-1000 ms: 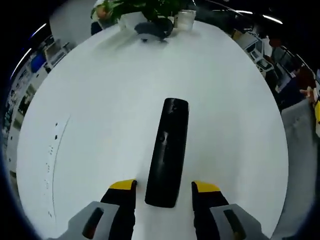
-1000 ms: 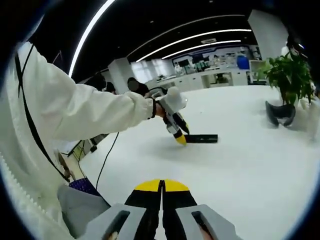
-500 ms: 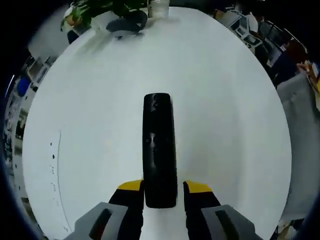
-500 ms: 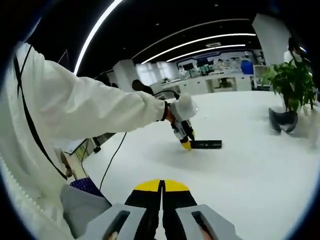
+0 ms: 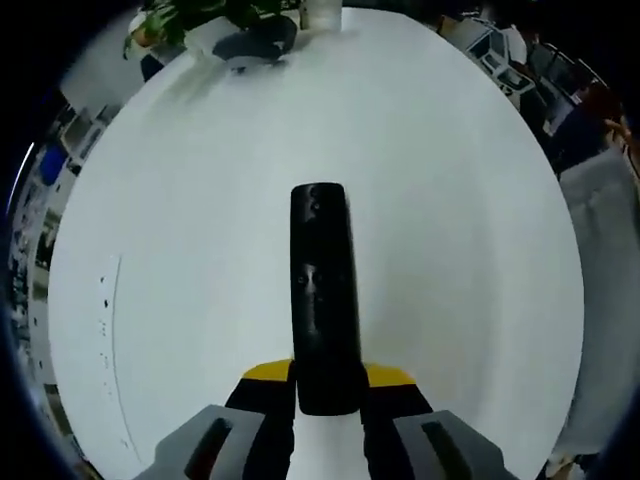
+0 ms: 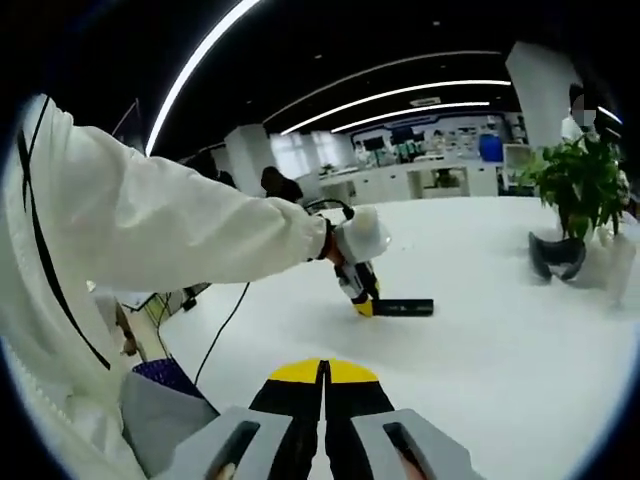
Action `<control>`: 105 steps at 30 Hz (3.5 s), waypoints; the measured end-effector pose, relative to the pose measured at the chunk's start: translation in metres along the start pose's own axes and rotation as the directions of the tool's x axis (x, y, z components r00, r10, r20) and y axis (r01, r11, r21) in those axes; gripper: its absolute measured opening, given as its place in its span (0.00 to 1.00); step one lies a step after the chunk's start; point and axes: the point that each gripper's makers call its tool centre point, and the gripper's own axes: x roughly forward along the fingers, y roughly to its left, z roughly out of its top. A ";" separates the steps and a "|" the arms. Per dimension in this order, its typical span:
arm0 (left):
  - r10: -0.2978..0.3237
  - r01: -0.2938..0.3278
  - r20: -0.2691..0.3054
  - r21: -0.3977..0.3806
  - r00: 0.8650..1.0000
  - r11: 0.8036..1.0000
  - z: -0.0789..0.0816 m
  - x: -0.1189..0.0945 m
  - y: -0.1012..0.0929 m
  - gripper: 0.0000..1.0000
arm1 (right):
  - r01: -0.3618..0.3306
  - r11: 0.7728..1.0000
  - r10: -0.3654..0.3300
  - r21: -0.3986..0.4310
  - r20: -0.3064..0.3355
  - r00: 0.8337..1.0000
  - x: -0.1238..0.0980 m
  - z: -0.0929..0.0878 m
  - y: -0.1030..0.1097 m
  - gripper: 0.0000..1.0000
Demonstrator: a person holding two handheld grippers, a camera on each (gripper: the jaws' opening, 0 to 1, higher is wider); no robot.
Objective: Press the specified remote control buttons in sequence, fully releasing each button before pressing the next.
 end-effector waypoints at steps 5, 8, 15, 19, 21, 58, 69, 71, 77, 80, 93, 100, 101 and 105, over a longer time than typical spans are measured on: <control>0.002 -0.002 0.017 -0.018 1.000 1.000 -0.001 0.000 -0.018 0.22 | 0.006 1.000 -0.006 0.010 -0.011 1.000 0.002 -0.003 -0.002 0.00; 0.012 -0.011 0.032 -0.035 0.999 0.999 0.000 0.000 -0.035 0.22 | 0.015 1.000 -0.015 0.021 -0.021 1.000 0.001 -0.005 -0.005 0.00; 0.001 -0.001 0.031 -0.011 1.000 1.000 0.003 0.000 -0.068 0.22 | 0.054 0.998 -0.053 0.024 -0.049 0.997 0.000 -0.015 -0.012 0.00; -0.003 0.003 0.033 0.007 0.999 1.000 0.002 -0.001 -0.083 0.22 | 0.061 0.998 -0.060 0.016 -0.069 0.996 0.003 -0.022 -0.016 0.00; -0.003 0.003 0.035 0.009 0.999 1.000 0.002 -0.001 -0.091 0.22 | 0.075 0.997 -0.074 0.015 -0.082 0.994 0.004 -0.025 -0.020 0.00; -0.024 0.024 0.096 0.010 0.995 1.000 0.000 -0.005 -0.219 0.22 | 0.114 0.993 -0.090 0.040 -0.386 0.918 0.051 -0.093 -0.081 0.00; -0.028 0.026 0.122 0.017 0.992 0.999 0.003 -0.005 -0.236 0.22 | 0.106 0.991 -0.054 0.077 -0.496 0.866 0.049 -0.120 -0.082 0.00; -0.031 0.030 0.124 0.012 0.992 0.999 0.003 -0.005 -0.237 0.22 | 0.115 0.991 -0.061 0.071 -0.521 0.852 0.047 -0.126 -0.083 0.00; -0.040 0.036 0.120 0.039 0.992 0.999 0.002 -0.005 -0.241 0.22 | 0.111 0.989 -0.041 0.094 -0.550 0.834 0.047 -0.137 -0.081 0.00; -0.046 0.042 0.109 0.038 0.993 0.998 0.003 -0.005 -0.241 0.22 | 0.108 0.990 -0.039 0.090 -0.560 0.827 0.048 -0.139 -0.080 0.00; -0.053 0.048 0.116 0.051 0.992 0.998 0.002 -0.004 -0.241 0.21 | 0.136 0.979 -0.035 0.151 -0.537 0.843 0.048 -0.142 -0.079 0.00; -0.045 0.044 0.122 0.015 0.992 0.999 0.002 -0.004 -0.240 0.22 | 0.165 0.969 -0.045 0.183 -0.525 0.850 0.050 -0.141 -0.080 0.00; -0.044 0.044 0.123 0.010 0.991 0.999 0.003 -0.004 -0.240 0.22 | 0.172 0.965 -0.047 0.196 -0.517 0.855 0.049 -0.141 -0.081 0.00; -0.043 0.043 0.126 0.000 0.991 0.999 0.003 -0.005 -0.240 0.22 | 0.178 0.955 -0.035 0.238 -0.505 0.862 0.050 -0.141 -0.082 0.00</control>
